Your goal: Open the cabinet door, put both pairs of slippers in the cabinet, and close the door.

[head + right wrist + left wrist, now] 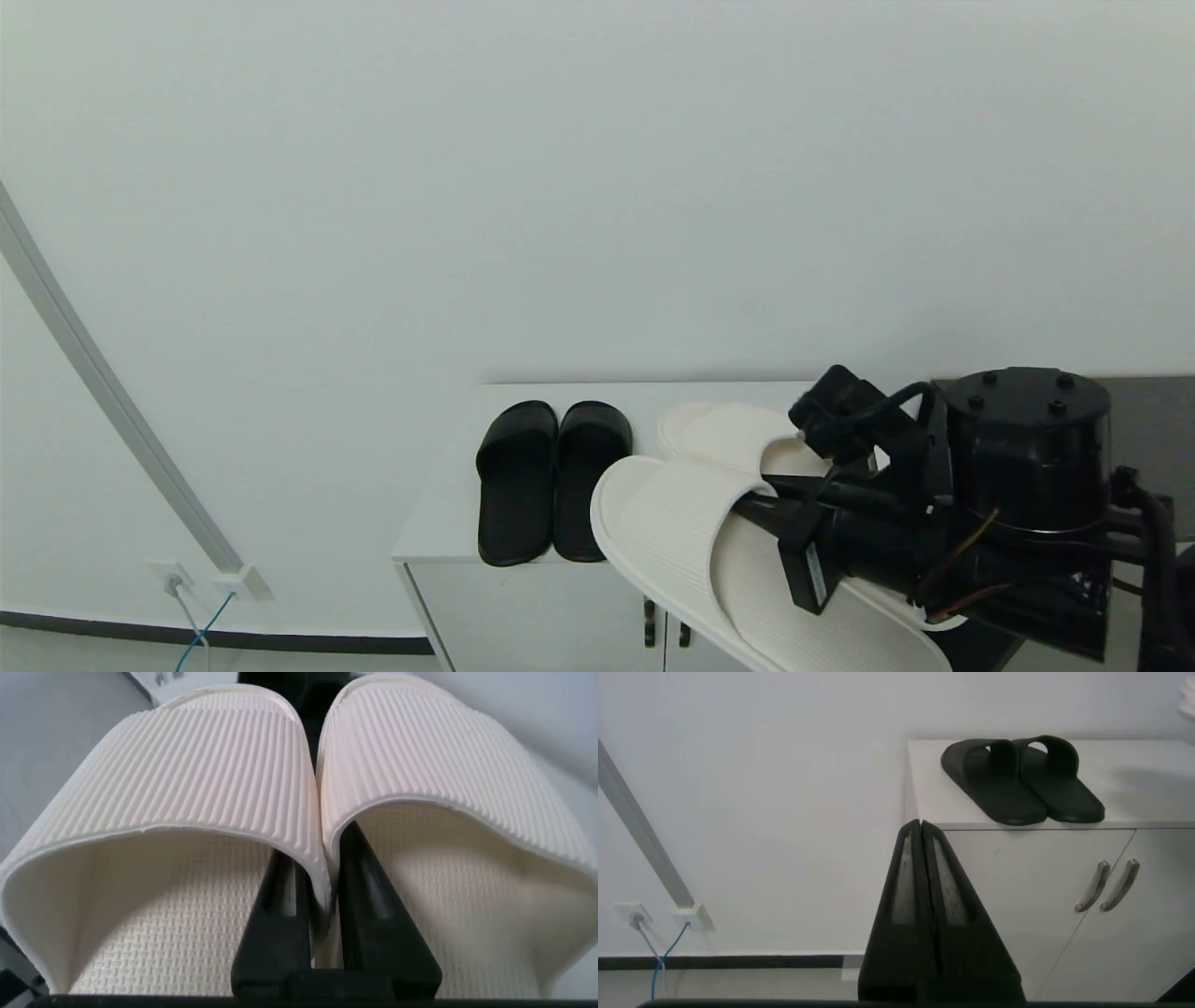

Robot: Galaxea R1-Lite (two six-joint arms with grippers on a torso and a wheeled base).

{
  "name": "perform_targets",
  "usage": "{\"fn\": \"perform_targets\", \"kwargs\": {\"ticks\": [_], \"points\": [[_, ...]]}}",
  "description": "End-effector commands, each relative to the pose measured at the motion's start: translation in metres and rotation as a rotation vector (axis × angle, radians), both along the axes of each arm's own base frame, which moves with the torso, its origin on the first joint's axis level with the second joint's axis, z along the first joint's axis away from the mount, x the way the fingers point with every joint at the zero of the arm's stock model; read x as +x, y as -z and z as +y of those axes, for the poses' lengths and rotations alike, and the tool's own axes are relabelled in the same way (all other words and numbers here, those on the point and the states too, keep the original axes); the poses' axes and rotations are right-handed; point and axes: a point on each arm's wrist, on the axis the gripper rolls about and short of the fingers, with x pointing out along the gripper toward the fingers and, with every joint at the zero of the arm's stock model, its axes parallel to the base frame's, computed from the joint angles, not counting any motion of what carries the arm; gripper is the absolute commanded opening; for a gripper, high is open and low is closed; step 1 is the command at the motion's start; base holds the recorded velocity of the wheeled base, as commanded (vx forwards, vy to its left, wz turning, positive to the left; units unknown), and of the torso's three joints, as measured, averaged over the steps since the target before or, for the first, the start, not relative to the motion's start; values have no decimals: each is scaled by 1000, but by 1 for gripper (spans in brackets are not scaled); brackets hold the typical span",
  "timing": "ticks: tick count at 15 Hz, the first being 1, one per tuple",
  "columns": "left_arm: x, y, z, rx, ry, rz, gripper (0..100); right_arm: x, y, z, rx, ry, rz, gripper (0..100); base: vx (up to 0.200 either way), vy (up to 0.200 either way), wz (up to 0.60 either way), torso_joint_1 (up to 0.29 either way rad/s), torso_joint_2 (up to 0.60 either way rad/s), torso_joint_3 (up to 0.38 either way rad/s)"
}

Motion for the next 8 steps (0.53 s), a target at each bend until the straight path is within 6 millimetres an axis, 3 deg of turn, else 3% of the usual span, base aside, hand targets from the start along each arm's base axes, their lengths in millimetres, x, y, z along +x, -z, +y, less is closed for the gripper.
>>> {"fn": "perform_targets", "kwargs": {"ticks": [1, 5, 8], "points": [[0, 0, 0, 0, -1, 0, 0, -7, 7, -6, -8, -37, -39, 0, 0, 0, 0, 0, 0, 0], [0, 0, 0, 0, -1, 2, 0, -8, 8, -6, 14, -59, -66, 0, 0, 0, 0, 0, 0, 0], [0, 0, 0, 0, -1, 0, 0, -8, 9, -6, 16, -60, -60, 0, -200, 0, 0, 5, 2, 2]]}}
